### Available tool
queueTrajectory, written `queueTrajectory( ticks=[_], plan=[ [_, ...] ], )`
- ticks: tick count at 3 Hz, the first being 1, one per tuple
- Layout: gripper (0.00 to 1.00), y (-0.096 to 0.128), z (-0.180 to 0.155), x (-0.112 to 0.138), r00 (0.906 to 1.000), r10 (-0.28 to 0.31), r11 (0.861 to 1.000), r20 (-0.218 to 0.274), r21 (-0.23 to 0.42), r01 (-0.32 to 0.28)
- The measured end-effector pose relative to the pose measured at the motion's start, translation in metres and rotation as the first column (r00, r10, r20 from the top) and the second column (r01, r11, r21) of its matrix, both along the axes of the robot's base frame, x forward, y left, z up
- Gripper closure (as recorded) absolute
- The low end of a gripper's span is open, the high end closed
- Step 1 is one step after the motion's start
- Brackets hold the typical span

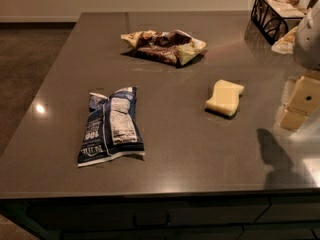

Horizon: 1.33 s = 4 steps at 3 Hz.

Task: Move blue chip bag near sponge

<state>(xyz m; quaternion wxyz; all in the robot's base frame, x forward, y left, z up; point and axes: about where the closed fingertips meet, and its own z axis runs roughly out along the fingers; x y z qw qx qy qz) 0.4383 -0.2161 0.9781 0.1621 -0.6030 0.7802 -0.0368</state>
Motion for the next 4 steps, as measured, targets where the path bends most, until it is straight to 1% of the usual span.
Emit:
queueTrajectory(
  ticks=[1,2,3,4],
  plan=[
    [0.0,0.0,0.0,0.0,1.0,0.0,1.0,0.0,0.0,0.0],
    [0.0,0.005,0.001,-0.001,0.9999,0.017,1.0,0.002,-0.001,-0.017],
    [0.0,0.028,-0.003,-0.003,0.9953,0.096,0.995,-0.011,0.005,-0.096],
    [0.0,0.063,-0.01,-0.003,0.9789,0.203,0.979,-0.024,0.011,-0.203]
  ],
)
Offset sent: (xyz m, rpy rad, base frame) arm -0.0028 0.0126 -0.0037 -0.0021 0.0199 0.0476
